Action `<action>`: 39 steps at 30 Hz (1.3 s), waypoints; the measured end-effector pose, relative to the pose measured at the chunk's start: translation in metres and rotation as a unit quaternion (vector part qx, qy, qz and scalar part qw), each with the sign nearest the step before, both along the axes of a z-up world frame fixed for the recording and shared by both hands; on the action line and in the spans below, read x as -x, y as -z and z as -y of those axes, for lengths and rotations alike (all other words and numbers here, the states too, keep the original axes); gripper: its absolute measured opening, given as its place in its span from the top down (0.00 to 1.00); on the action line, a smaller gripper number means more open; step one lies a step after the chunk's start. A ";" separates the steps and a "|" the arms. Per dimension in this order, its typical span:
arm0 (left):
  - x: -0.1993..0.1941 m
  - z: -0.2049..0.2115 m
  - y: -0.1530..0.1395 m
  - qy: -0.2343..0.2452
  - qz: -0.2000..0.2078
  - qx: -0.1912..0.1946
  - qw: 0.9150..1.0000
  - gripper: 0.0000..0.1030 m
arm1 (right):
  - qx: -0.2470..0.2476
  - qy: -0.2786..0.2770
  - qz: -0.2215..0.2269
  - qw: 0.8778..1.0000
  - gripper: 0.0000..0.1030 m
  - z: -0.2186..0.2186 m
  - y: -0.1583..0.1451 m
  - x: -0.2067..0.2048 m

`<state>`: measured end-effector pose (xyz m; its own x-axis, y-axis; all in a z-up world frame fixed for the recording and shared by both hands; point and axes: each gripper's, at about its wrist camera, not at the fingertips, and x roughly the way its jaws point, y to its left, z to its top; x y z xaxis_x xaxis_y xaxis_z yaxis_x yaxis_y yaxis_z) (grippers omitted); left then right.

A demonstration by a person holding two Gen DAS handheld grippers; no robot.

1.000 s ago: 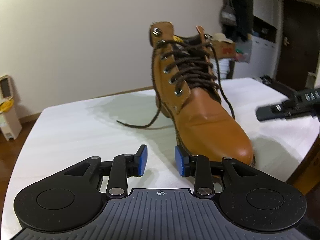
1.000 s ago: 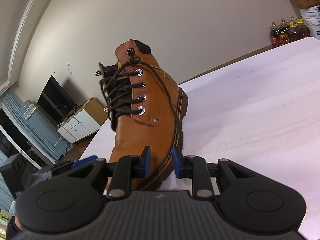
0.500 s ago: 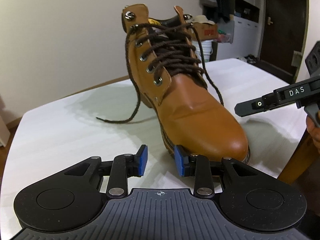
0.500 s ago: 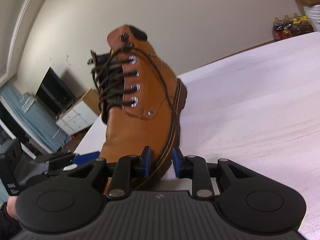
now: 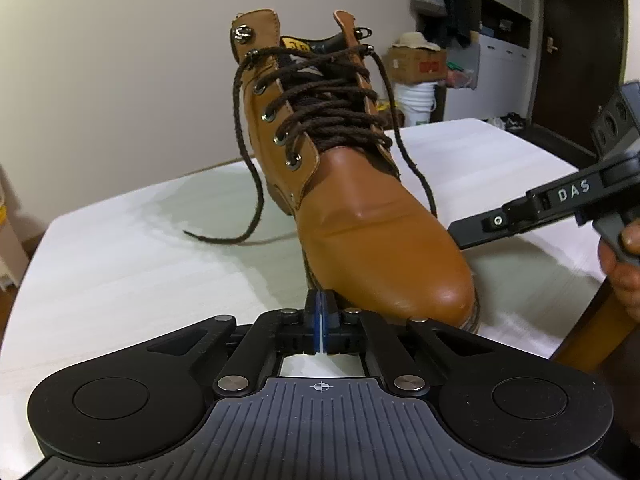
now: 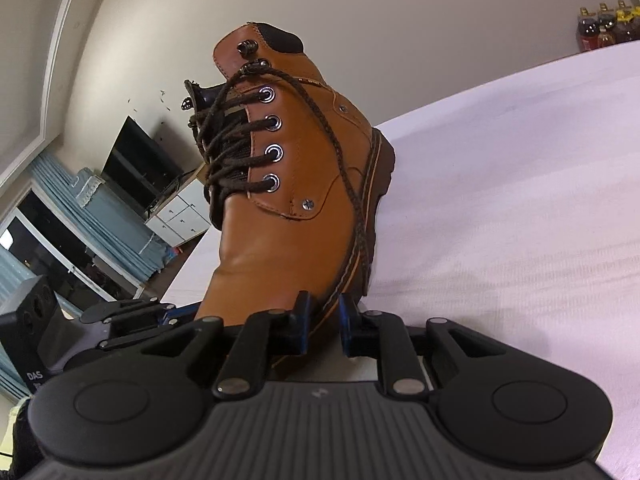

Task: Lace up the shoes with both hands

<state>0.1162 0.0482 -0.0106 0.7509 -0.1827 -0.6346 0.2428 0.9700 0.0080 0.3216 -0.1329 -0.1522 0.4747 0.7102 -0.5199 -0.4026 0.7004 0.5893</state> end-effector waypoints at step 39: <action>-0.046 -0.021 -0.040 0.118 0.107 -0.039 0.987 0.93 | 0.281 -0.105 0.332 0.894 0.80 -0.092 -0.066 0.020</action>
<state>0.1622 0.0689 0.0294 0.8117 -0.3245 -0.4856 0.4457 0.8815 0.1559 0.3020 -0.0406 -0.0865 0.6977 0.5349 -0.4765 -0.6908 0.6784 -0.2501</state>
